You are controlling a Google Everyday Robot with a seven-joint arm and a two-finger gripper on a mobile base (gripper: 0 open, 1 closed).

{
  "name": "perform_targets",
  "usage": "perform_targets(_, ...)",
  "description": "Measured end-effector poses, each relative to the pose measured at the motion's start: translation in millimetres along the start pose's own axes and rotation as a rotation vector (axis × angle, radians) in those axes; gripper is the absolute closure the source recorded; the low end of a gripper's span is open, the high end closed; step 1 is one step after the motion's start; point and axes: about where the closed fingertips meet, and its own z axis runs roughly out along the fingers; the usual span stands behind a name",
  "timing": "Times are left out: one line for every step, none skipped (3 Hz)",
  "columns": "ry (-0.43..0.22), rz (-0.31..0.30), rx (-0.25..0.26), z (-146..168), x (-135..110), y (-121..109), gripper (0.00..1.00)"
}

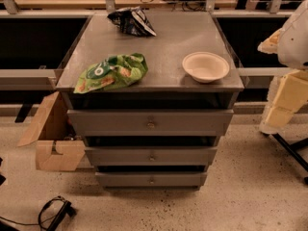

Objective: Open top drawer

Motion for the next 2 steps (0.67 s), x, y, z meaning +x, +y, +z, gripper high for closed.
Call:
perform_targets(0.0,0.002,0.01,-0.4,-0.4,0.5,0.0)
perform_targets(0.045,-0.036,0.031,32.2,2.3,18.1,0.0)
